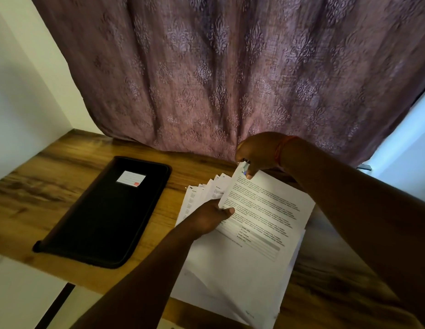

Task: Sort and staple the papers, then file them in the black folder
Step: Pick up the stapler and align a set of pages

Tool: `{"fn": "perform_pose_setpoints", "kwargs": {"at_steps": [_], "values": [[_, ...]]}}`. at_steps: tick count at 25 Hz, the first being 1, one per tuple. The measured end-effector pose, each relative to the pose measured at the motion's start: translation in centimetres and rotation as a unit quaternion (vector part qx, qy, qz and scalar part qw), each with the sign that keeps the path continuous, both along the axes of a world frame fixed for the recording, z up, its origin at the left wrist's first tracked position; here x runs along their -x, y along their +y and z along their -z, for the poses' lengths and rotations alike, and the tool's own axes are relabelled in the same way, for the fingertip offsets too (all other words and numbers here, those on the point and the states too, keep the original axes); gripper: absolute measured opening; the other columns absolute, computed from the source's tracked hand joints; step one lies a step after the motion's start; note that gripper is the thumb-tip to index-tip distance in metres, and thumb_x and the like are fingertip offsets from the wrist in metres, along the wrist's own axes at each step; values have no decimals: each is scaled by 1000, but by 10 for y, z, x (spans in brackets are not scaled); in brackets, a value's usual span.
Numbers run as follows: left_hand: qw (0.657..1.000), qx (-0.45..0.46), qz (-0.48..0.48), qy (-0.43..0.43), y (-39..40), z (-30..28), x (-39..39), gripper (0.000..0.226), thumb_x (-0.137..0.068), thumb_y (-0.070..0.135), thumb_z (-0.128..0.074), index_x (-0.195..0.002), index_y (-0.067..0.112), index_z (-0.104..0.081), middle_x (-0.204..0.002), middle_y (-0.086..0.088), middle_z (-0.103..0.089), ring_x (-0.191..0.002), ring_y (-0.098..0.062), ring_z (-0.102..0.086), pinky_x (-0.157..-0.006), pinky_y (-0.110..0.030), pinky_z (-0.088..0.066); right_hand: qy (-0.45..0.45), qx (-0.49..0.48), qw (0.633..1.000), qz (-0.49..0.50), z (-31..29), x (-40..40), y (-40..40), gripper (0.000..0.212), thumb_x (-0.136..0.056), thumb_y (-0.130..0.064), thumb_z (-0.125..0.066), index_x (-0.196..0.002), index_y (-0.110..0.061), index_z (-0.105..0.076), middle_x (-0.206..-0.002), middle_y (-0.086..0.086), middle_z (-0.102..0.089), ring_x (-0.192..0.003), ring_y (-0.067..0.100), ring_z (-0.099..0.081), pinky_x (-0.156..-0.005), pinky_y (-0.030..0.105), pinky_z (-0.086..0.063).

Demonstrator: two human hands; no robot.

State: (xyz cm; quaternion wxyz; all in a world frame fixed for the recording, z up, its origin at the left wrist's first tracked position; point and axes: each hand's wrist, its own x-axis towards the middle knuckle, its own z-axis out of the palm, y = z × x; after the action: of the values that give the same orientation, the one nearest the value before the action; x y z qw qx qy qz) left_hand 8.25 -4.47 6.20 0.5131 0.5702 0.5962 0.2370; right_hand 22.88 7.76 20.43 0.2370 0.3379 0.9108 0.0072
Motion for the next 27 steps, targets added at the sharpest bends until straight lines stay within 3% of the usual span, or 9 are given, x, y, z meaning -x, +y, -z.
{"fn": "perform_pose_setpoints", "kwargs": {"at_steps": [7,16,20,24,27], "values": [[997,-9,29,77,8,6,2,47,-100,44,-49,-144,28,-46,-143,4,-54,-128,-21,-53,-99,-32,-42,-78,12,996,-31,2,10,-3,43,-85,-34,-71,-122,-16,-59,-118,4,-62,-104,22,-56,-89,36,-48],[996,-7,34,78,14,12,6,46,-100,41,-51,-144,28,-45,-144,5,-53,-130,-21,-52,-107,-40,-43,-195,-41,978,-68,2,27,-13,40,-89,-33,-68,-123,-14,-60,-120,4,-62,-109,22,-59,-91,37,-50],[997,-10,34,73,15,12,7,47,-100,40,-51,-145,28,-43,-145,5,-52,-131,-21,-51,-103,-36,-42,-187,-106,971,-108,7,26,-12,31,-90,-32,-66,-116,-15,-63,-111,3,-65,-103,23,-62,-88,39,-53],[998,-13,22,58,19,15,11,46,-100,42,-51,-144,29,-46,-142,6,-55,-128,-20,-53,-102,-37,-44,-105,-196,963,-150,25,23,-4,17,-91,-19,-56,-102,-15,-68,-94,2,-66,-92,23,-63,-91,42,-51],[998,-14,26,55,19,15,10,45,-101,39,-50,-143,28,-47,-142,5,-55,-128,-20,-53,-102,-35,-43,-83,-199,964,-159,33,17,0,16,-89,-15,-54,-98,-14,-67,-91,3,-66,-88,24,-63,-92,43,-50]]}}
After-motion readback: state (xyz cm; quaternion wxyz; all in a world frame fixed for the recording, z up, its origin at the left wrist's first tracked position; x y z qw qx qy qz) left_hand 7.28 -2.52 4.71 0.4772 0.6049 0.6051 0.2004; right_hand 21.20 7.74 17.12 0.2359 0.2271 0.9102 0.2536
